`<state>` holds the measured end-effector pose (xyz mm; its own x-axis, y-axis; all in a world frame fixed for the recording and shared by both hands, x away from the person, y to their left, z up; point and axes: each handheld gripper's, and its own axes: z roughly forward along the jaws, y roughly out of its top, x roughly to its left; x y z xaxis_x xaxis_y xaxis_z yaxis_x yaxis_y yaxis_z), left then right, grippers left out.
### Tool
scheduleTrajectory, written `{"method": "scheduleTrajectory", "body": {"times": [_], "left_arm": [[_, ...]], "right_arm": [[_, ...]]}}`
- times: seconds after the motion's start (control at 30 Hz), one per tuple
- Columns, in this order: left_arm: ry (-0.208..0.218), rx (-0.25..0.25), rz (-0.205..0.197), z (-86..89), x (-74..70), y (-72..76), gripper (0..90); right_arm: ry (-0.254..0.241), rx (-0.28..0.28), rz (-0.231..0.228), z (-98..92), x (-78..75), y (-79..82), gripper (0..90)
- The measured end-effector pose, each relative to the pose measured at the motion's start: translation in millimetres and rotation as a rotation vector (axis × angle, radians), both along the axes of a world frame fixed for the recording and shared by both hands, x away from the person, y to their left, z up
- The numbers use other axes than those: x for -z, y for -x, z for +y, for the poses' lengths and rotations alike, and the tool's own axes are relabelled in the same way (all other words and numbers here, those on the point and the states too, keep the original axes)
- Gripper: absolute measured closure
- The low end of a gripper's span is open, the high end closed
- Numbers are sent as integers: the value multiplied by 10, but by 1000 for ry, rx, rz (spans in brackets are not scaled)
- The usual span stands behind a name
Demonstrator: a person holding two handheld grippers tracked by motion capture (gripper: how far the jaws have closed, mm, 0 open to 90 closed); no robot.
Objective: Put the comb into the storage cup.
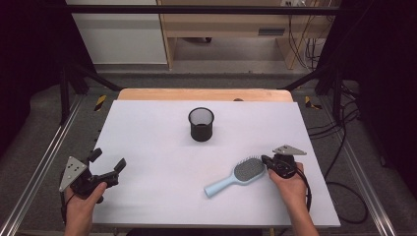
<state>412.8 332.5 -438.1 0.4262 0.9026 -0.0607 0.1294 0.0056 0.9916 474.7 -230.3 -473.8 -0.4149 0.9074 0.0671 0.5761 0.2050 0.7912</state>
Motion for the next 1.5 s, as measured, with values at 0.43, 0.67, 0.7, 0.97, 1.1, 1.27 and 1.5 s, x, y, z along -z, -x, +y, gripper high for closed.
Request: {"method": "scheduleTrajectory", "body": {"times": [0.43,0.67,0.7,0.97,1.1,1.27,1.5], "left_arm": [[-6,-1,29,1,22,-24,34],[-6,-4,39,3,24,-33,34],[-8,-4,40,4,25,-34,34],[-11,4,53,13,24,-45,34],[-32,7,62,4,14,-35,35],[-84,46,79,-87,-26,13,37],[-146,142,112,-339,-145,58,37]], "right_arm": [[11,-80,32,500,-29,241,900],[3,-114,25,785,-17,377,900],[3,-114,25,785,-17,377,900],[-2,-153,14,1071,-4,480,900],[3,-167,5,1142,6,491,900],[1,-173,7,1141,14,487,900],[2,-170,-37,1093,-24,472,816]]}}
